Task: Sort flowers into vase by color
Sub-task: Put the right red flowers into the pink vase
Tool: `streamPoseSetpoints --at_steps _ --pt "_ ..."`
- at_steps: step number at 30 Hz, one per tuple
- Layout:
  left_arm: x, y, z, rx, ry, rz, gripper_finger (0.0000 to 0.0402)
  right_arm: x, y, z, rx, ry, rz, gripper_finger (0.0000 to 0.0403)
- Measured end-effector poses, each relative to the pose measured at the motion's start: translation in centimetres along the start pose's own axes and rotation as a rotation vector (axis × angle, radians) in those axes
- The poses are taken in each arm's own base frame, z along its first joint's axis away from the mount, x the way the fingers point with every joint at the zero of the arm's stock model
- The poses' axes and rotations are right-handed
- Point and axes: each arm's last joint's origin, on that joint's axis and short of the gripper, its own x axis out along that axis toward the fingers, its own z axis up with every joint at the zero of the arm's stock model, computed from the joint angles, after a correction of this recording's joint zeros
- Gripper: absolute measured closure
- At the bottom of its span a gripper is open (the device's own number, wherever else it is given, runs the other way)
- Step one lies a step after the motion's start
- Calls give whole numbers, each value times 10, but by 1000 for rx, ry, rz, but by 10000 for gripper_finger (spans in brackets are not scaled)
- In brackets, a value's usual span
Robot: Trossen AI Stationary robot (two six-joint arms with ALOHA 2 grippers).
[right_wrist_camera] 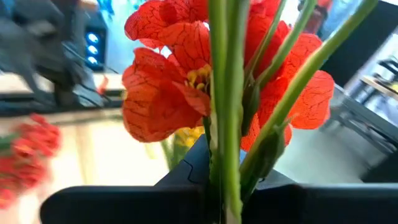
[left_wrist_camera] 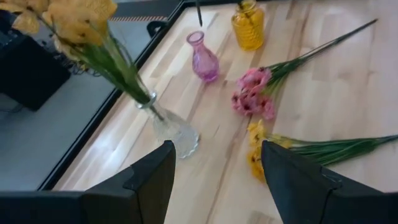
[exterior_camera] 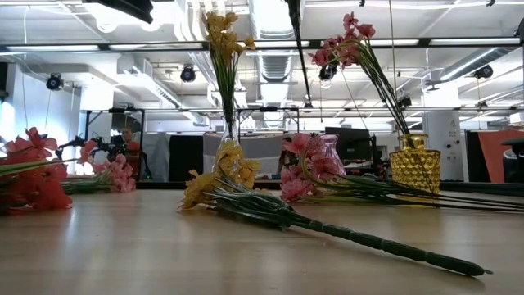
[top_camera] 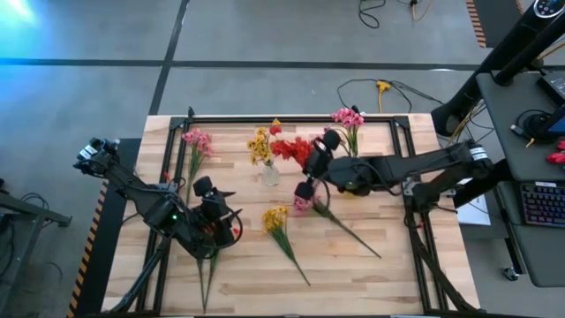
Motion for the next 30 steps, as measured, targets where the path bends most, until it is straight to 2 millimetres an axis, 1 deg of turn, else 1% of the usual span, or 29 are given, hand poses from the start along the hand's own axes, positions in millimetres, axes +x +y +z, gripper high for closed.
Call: streamPoseSetpoints --at_steps 3,6,15,21,24,27,30 --pt "0 0 0 -2 3 3 183 9 -4 -5 -12 26 -24 390" --pt "0 0 0 -2 3 4 183 12 -7 -8 -37 45 -35 390" --pt "0 1 0 -2 -10 18 183 12 -8 -14 -74 80 -34 390" --pt "0 1 0 -2 -20 29 183 14 -6 -23 -104 104 -35 390" --pt "0 1 0 -2 -20 30 183 15 -5 -30 -127 121 -64 390" --pt "0 1 0 -2 -20 30 183 16 -3 -35 -130 114 -74 390" --pt "0 1 0 -1 -19 30 183 17 -3 -35 -132 94 -75 390"
